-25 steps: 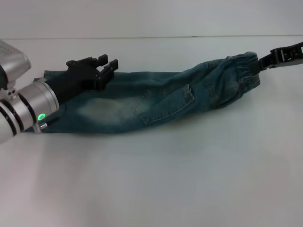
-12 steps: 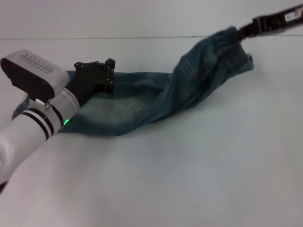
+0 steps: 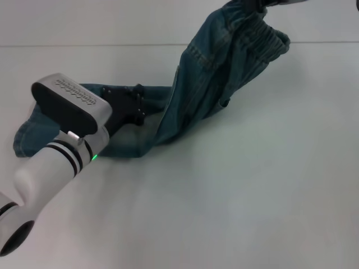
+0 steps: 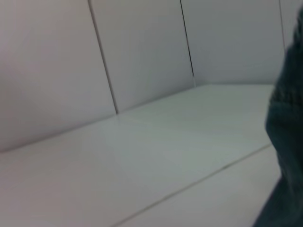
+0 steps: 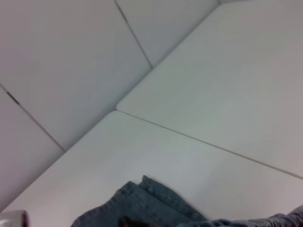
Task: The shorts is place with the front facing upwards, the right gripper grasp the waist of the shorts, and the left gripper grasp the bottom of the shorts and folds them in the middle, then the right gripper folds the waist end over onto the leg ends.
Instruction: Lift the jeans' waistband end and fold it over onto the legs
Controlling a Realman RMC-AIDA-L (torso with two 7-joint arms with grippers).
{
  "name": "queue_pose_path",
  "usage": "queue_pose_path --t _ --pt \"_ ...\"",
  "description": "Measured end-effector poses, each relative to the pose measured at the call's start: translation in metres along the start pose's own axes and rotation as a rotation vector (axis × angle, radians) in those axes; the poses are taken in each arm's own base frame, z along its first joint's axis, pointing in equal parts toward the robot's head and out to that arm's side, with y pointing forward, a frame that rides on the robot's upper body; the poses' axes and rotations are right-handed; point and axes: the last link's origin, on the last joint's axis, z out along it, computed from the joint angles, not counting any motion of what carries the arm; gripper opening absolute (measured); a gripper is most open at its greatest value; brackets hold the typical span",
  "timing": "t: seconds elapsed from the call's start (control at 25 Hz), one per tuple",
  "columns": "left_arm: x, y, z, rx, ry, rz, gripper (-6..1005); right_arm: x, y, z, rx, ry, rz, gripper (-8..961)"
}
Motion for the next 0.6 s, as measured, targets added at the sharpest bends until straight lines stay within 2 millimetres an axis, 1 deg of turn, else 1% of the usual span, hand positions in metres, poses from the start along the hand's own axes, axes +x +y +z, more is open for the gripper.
queue_pose_path --t 0.36,0.6 --pt "-0.001 0.025 0.004 -0.085 -0.031 0.000 1 -0.010 0.016 0.012 -0.034 0.023 -0.061 71" --pt "0.006 0.046 0.004 -0.164 0.000 -0.004 2 -0.015 0.023 0.018 -0.047 0.029 -0.082 70"
